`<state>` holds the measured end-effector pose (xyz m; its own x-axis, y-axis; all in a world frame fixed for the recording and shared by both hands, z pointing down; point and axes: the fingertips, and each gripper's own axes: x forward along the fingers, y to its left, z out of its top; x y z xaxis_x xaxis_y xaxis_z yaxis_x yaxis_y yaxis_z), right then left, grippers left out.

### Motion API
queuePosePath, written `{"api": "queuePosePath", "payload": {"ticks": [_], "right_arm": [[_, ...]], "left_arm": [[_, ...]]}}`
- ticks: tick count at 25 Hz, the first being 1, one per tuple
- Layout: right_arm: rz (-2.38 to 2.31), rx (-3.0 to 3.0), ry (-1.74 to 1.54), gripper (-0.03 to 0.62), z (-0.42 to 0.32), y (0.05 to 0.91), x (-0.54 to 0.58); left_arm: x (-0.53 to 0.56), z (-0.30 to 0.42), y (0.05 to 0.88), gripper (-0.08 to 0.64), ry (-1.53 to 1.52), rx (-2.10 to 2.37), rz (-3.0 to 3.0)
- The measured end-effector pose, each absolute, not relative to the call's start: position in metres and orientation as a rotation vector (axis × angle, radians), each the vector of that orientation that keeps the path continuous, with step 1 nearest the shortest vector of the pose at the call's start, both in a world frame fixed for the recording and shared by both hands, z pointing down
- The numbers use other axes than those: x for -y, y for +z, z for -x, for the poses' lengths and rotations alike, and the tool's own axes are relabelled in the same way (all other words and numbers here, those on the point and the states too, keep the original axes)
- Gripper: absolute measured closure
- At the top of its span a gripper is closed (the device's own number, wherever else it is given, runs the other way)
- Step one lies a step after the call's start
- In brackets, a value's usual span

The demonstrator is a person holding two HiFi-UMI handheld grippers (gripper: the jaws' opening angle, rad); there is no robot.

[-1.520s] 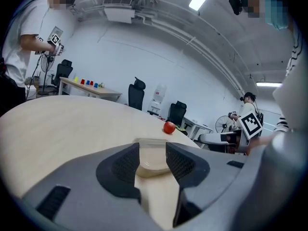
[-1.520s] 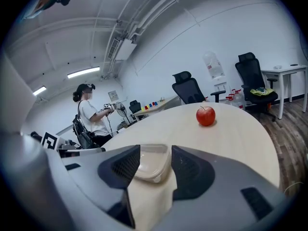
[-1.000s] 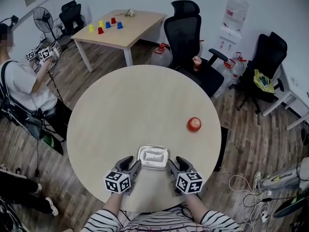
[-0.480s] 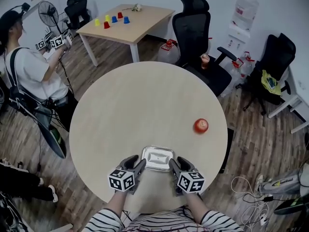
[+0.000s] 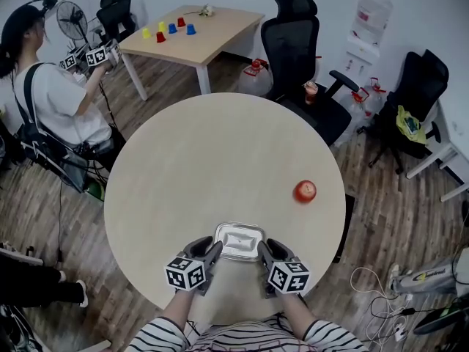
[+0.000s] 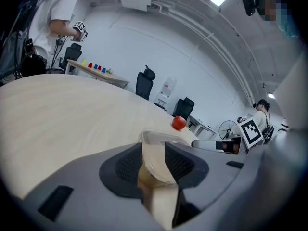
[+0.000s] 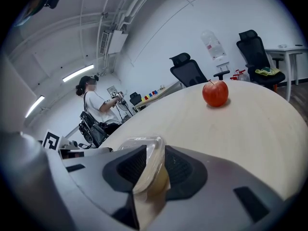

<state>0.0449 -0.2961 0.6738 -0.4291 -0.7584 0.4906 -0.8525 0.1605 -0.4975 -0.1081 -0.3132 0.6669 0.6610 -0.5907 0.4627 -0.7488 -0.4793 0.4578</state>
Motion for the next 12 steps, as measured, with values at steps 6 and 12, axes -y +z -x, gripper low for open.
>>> {"api": "queuePosePath", "payload": {"ticks": [6, 12], "right_arm": [[-1.609, 2.288, 1.116, 0.466, -0.0435, 0.6729, 0.2947], [-1.613, 2.267, 1.059, 0.468, -0.0419, 0.6718, 0.2904]], "left_arm": [[0.3124, 0.1094, 0.664, 0.4, 0.307, 1.035, -2.238], [0.3099, 0.1111, 0.6635, 0.41, 0.325, 1.044, -2.237]]}}
